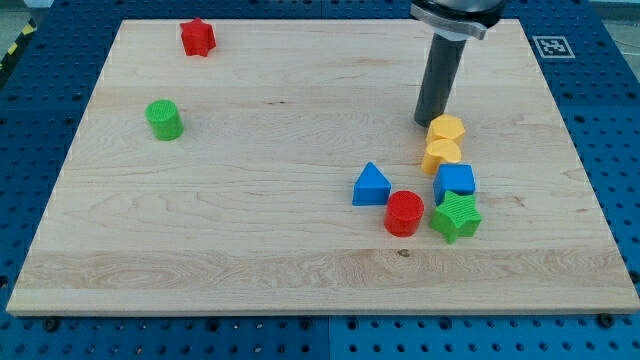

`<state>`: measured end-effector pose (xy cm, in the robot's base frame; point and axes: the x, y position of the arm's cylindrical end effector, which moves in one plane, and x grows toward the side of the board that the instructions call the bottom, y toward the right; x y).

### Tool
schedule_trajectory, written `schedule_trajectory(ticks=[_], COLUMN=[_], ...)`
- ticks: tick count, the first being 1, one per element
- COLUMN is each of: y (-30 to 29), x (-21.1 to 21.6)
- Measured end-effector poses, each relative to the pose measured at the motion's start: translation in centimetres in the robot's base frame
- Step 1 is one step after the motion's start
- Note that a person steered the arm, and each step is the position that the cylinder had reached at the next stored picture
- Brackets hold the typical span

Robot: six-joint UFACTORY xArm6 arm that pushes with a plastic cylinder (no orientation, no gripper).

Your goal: Push the red star above to the blue triangle

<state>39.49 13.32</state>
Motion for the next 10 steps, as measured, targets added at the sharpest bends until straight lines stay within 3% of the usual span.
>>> schedule_trajectory(ticks=[7,10], y=[6.6,4.7], x=[0.0,-1.3])
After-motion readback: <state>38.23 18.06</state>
